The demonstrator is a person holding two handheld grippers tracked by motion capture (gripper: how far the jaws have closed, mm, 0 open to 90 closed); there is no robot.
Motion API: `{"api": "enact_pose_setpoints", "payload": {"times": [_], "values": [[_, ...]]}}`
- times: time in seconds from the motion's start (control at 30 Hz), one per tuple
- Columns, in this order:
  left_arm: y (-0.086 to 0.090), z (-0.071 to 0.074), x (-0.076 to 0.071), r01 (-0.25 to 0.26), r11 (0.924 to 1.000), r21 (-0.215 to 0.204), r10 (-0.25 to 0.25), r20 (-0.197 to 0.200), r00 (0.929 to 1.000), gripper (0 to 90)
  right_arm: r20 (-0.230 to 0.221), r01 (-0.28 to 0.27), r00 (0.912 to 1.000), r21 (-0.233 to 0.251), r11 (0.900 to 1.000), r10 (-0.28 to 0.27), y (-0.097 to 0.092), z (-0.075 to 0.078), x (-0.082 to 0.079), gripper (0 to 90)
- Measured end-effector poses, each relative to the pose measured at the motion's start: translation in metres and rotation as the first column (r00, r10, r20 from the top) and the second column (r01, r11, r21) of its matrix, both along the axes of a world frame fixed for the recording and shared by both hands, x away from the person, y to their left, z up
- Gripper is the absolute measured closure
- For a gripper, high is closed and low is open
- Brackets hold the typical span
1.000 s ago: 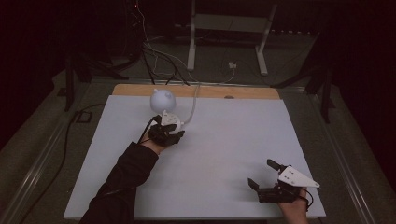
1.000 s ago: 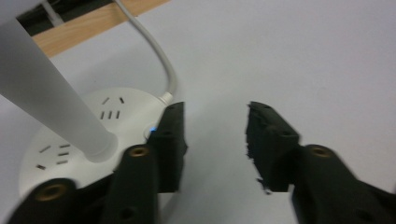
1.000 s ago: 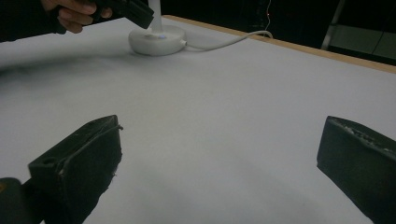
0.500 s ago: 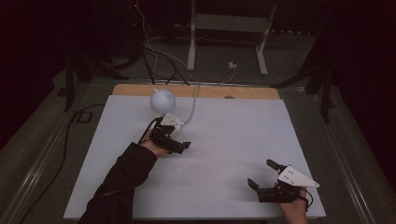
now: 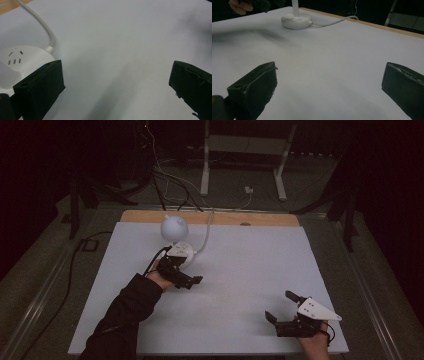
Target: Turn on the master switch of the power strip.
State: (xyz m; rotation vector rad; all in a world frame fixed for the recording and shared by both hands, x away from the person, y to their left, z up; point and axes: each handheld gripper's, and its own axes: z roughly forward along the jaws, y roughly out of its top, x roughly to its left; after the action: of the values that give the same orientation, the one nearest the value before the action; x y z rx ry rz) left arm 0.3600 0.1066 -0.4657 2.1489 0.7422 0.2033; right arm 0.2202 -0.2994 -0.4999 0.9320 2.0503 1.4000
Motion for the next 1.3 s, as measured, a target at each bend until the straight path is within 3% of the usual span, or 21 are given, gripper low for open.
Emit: {"api": "enact_pose_setpoints", "payload": {"times": [0.4, 0.97, 1.3], "values": [[0.024, 0.001, -0.018, -0.016, 0.9998, -0.006, 0.016, 0.004, 0.9999, 0.3, -0.001, 0.0, 1.0, -0.007, 1.0, 0.0, 0.001, 0.0, 0.0, 0.0], [0.067, -0.013, -0.049, -0.062, 0.9979, -0.018, 0.062, 0.001, 0.9981, 0.3, 0.0, 0.003, 1.0, -0.012, 0.9999, -0.003, 0.002, 0.0, 0.0, 0.0], [0.083, -0.023, -0.065, -0.079, 0.9965, -0.03, 0.079, -0.001, 0.9969, 0.3, -0.005, 0.001, 1.0, -0.015, 0.9999, -0.001, 0.003, -0.001, 0.0, 0.0]]}}
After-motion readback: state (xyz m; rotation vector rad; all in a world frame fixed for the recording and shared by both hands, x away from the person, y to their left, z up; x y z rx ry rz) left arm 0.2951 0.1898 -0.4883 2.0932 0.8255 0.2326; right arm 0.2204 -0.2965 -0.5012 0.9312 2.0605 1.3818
